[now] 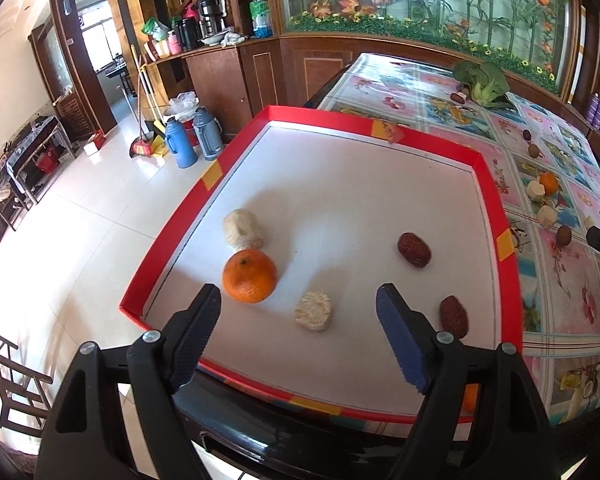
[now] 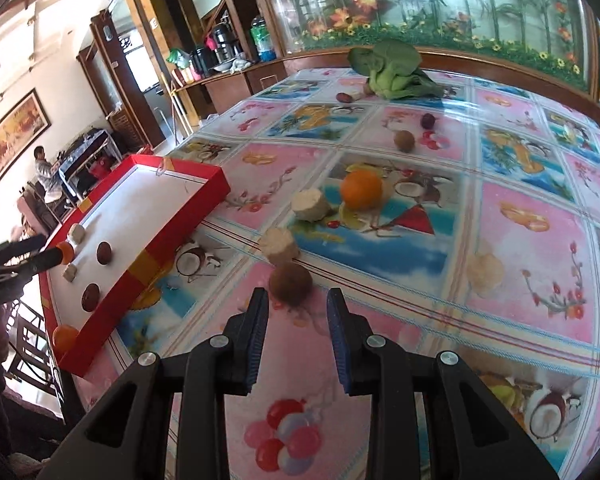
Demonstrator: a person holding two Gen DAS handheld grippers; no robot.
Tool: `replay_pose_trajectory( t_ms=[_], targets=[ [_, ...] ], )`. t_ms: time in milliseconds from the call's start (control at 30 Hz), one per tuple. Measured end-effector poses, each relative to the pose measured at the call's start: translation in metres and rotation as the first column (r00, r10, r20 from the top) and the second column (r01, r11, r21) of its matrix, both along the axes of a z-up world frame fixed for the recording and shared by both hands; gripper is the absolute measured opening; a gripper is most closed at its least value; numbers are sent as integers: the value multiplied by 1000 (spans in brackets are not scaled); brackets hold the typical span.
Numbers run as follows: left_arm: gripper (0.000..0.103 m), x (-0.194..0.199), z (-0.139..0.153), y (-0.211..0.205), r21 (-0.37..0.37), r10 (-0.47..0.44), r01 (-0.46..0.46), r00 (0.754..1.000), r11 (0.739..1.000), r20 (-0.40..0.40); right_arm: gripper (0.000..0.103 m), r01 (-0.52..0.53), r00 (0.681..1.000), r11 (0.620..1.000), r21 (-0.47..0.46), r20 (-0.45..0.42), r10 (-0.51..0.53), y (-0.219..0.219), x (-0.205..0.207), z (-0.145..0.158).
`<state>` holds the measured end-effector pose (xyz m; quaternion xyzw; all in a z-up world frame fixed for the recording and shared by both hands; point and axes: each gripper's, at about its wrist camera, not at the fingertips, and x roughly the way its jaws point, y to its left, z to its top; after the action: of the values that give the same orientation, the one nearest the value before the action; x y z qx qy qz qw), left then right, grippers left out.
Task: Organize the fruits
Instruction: 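Grasp a brown round fruit with the right gripper while the left gripper grasps a beige cube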
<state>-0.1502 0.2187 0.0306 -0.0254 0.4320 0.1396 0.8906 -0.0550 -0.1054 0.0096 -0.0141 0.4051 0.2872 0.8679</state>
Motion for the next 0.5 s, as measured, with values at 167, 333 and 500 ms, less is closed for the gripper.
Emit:
replay_pose_trajectory(
  t_ms=[167,333,500],
  targets=[
    [80,14,16,-34,26,-86,86,996,996,21,29,-24,1000,999,-44,-10,23,13,6,-7],
    [81,28,35,-73,63,-180,177,983,982,47,28,-16,1000,997,-80,-11,15,20,14,-13],
    [81,43,42,-107,78,-258,254,965,964,38,24,-4,1000,998,-55,-23,3,13,17,-13]
  ],
)
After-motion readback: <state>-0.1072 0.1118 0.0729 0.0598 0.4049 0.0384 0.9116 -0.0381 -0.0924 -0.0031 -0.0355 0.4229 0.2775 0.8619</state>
